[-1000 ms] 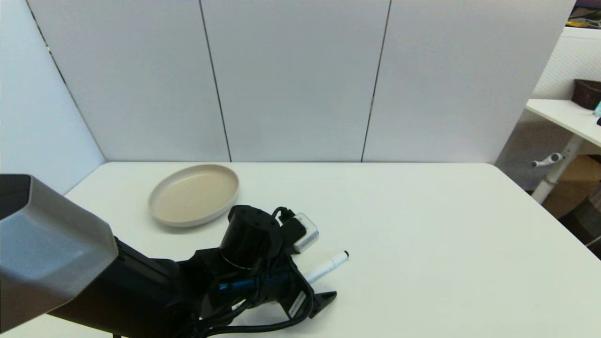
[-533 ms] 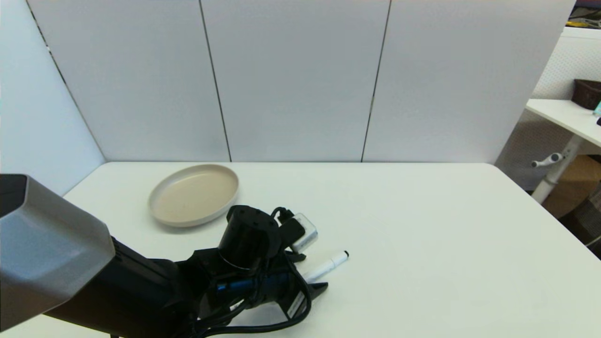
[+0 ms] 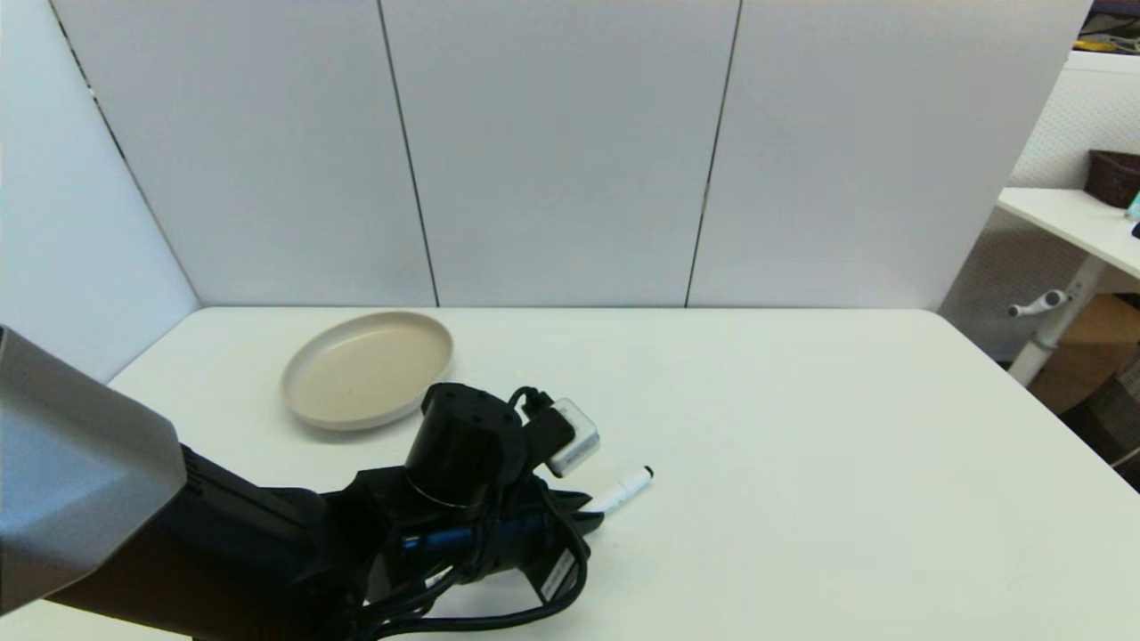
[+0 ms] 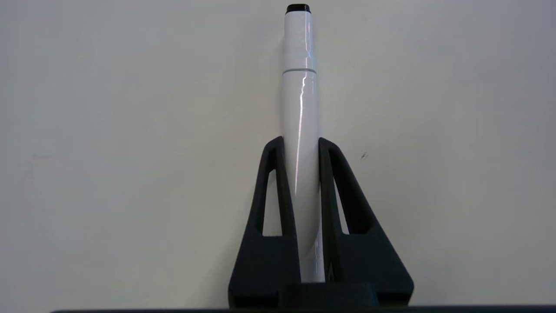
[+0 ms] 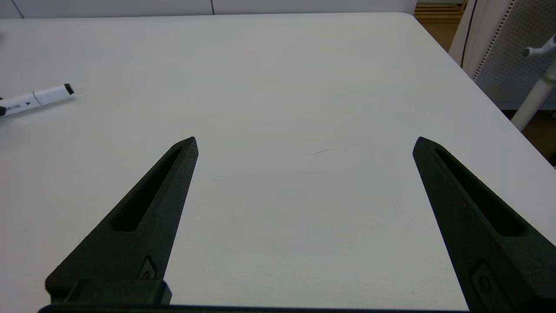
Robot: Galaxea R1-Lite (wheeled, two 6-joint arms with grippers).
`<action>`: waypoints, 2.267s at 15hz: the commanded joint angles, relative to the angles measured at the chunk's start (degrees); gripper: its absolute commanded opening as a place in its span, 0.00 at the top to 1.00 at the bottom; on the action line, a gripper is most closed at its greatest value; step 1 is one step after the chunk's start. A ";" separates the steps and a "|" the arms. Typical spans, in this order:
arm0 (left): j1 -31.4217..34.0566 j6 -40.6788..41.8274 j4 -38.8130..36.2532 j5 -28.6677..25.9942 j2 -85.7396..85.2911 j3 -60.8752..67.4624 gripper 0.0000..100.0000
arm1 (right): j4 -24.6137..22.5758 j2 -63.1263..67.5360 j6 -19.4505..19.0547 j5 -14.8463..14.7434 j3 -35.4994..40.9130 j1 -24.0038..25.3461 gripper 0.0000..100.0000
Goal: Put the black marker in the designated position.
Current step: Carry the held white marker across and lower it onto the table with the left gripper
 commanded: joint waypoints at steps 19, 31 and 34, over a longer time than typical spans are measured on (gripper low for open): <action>58.44 3.00 9.57 1.38 -11.76 -6.10 1.00 | 0.00 -0.02 0.00 0.01 0.00 0.01 0.00; 58.71 3.44 5.88 1.38 6.17 -14.01 1.00 | 0.00 -0.02 0.00 0.01 0.00 0.01 0.00; 58.80 3.44 4.73 1.29 6.61 -14.10 1.00 | 0.00 -0.02 0.00 0.01 0.00 0.01 0.00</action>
